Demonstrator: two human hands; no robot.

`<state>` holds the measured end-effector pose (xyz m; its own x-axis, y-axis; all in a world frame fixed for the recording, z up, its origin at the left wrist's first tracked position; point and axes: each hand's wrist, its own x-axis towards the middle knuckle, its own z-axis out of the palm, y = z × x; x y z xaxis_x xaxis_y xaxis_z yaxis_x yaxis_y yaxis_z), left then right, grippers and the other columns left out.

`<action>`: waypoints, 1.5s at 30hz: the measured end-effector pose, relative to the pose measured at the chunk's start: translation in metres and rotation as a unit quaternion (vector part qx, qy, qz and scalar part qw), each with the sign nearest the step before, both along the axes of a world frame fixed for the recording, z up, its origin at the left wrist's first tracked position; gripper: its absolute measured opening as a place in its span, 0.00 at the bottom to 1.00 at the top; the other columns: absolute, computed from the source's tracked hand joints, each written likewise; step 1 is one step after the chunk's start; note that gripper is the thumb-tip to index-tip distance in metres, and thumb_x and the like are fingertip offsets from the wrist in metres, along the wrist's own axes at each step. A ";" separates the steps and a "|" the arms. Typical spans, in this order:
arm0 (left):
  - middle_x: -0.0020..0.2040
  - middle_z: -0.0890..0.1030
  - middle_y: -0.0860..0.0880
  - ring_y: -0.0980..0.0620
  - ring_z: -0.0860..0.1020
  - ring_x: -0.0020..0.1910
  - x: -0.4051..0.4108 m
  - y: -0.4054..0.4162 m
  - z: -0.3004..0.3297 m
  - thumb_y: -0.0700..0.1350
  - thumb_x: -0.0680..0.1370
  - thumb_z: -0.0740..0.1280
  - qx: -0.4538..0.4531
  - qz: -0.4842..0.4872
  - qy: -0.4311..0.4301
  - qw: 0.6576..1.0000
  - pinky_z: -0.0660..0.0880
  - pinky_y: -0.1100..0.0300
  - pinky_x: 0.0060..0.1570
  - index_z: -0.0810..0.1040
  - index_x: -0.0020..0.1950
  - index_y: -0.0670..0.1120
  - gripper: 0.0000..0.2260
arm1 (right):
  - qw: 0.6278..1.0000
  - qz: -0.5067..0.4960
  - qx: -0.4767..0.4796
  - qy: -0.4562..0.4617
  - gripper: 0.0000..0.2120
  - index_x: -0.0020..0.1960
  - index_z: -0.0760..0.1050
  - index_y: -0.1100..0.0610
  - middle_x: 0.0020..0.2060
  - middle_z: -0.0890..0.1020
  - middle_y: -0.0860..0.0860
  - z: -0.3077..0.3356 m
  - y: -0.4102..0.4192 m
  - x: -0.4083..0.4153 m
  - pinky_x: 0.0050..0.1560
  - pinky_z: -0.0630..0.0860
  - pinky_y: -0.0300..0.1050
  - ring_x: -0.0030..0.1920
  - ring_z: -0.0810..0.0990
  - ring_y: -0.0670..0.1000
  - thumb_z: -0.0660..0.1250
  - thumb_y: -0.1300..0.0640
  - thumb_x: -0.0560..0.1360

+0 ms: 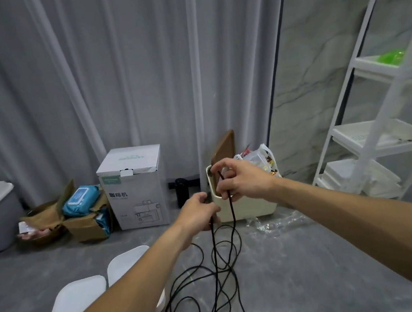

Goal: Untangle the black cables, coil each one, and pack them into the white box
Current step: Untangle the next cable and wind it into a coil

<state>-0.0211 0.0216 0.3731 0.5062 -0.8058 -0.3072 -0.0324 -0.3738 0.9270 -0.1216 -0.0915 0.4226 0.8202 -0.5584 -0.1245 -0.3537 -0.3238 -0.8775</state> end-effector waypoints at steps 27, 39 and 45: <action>0.45 0.83 0.49 0.53 0.79 0.45 0.004 -0.025 0.022 0.39 0.80 0.64 -0.054 -0.015 -0.039 0.998 0.76 0.60 0.49 0.80 0.52 0.46 0.06 | 0.986 -0.092 0.096 -0.105 0.04 0.45 0.75 0.64 0.39 0.82 0.60 0.068 -0.002 0.021 0.37 0.83 0.42 0.36 0.83 0.53 0.65 0.68 0.78; 0.51 0.85 0.43 0.43 0.80 0.53 0.027 -0.021 0.039 0.49 0.84 0.58 -0.084 0.092 -0.180 0.976 0.74 0.48 0.62 0.80 0.44 0.51 0.13 | 0.940 -0.169 0.206 -0.213 0.05 0.46 0.74 0.65 0.37 0.82 0.59 0.113 -0.004 0.010 0.41 0.83 0.46 0.37 0.83 0.56 0.65 0.65 0.80; 0.59 0.83 0.49 0.49 0.77 0.61 0.043 -0.013 0.086 0.49 0.85 0.55 -0.101 0.091 -0.249 0.959 0.71 0.54 0.63 0.79 0.62 0.45 0.16 | 0.953 -0.178 0.215 -0.117 0.05 0.48 0.74 0.69 0.38 0.82 0.61 0.100 -0.005 -0.002 0.42 0.82 0.47 0.36 0.83 0.55 0.61 0.68 0.80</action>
<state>0.0221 0.0083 0.4587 0.6878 -0.7078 0.1610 -0.4403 -0.2305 0.8678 -0.1231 -0.0965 0.5226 0.6214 -0.7451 -0.2424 -0.1531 0.1879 -0.9702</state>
